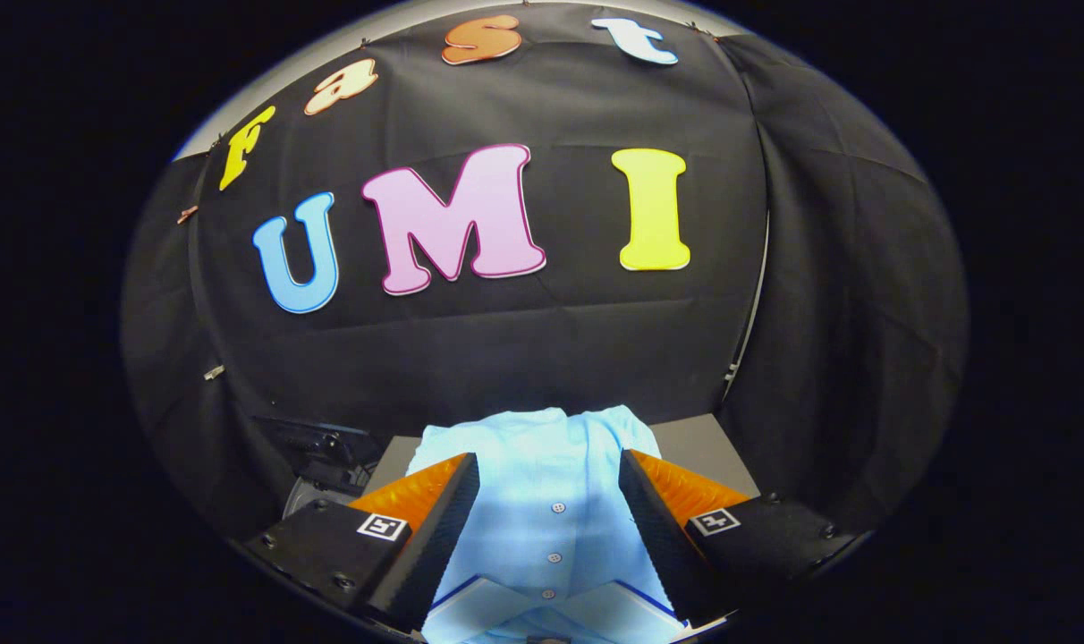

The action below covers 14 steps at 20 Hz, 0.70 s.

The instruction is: Put the clothes into the washing machine and then close the washing machine lid.

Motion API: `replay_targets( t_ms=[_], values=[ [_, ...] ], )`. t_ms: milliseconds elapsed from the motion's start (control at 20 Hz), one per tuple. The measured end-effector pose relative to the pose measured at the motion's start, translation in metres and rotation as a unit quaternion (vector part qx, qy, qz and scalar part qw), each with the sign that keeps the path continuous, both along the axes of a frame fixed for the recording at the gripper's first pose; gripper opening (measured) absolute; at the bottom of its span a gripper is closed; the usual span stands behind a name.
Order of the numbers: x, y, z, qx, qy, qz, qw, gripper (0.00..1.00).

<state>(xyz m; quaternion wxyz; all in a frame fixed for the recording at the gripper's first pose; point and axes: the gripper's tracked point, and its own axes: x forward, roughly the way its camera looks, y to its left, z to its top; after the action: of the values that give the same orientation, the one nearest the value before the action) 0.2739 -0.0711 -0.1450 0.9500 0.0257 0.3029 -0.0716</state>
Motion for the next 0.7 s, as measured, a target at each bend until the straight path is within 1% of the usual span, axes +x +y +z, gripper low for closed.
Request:
replay_targets(
  t_ms=[200, 350, 450, 600, 700],
  values=[
    [0.007, -0.005, -0.027, 0.004, 0.030, -0.003, 1.000, 0.99],
    [0.005, -0.012, -0.047, -0.002, 0.062, -0.006, 0.998, 0.99],
    [0.005, -0.015, -0.060, 0.004, 0.083, -0.005, 0.997, 0.99],
    [0.007, -0.018, -0.076, 0.017, 0.100, -0.007, 0.995, 0.98],
    [0.007, -0.020, -0.081, 0.014, 0.110, -0.007, 0.994, 0.98]
  ],
)
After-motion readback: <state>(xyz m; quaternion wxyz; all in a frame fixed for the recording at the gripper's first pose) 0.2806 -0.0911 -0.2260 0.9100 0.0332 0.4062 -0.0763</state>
